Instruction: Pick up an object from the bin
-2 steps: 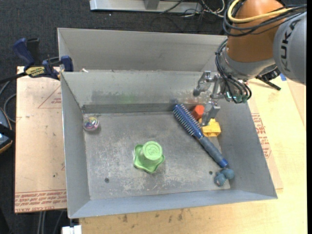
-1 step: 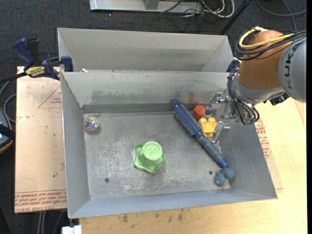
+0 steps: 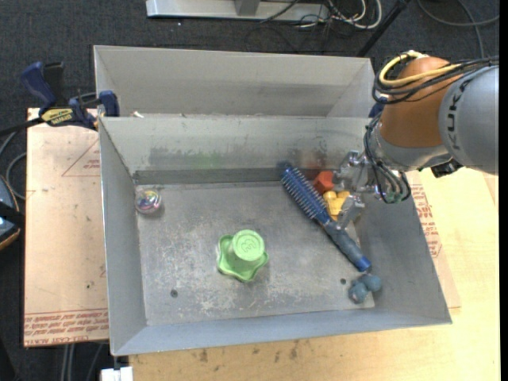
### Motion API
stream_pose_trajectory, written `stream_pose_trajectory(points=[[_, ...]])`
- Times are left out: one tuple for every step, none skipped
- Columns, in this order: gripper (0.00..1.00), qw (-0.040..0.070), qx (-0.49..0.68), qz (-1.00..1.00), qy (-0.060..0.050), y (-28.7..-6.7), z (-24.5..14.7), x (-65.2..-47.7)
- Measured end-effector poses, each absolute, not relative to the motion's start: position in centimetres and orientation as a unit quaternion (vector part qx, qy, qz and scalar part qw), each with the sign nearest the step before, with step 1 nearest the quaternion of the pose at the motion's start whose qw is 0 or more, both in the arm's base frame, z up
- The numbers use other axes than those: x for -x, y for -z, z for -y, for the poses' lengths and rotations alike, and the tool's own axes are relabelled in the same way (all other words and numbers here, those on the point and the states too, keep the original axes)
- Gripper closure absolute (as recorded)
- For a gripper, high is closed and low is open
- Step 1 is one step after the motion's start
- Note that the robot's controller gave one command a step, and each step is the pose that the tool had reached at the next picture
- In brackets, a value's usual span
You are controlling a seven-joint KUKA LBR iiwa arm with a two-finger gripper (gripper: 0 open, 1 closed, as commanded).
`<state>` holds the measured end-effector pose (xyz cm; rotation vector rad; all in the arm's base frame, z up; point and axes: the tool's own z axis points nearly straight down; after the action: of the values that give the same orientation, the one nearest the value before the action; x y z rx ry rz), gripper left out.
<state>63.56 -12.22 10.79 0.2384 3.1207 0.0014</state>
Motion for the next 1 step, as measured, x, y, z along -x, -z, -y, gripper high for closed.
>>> stream_pose_trajectory(points=[[0.0, 0.004, -0.075, -0.997, -0.001, -10.16, 12.3, -64.04]])
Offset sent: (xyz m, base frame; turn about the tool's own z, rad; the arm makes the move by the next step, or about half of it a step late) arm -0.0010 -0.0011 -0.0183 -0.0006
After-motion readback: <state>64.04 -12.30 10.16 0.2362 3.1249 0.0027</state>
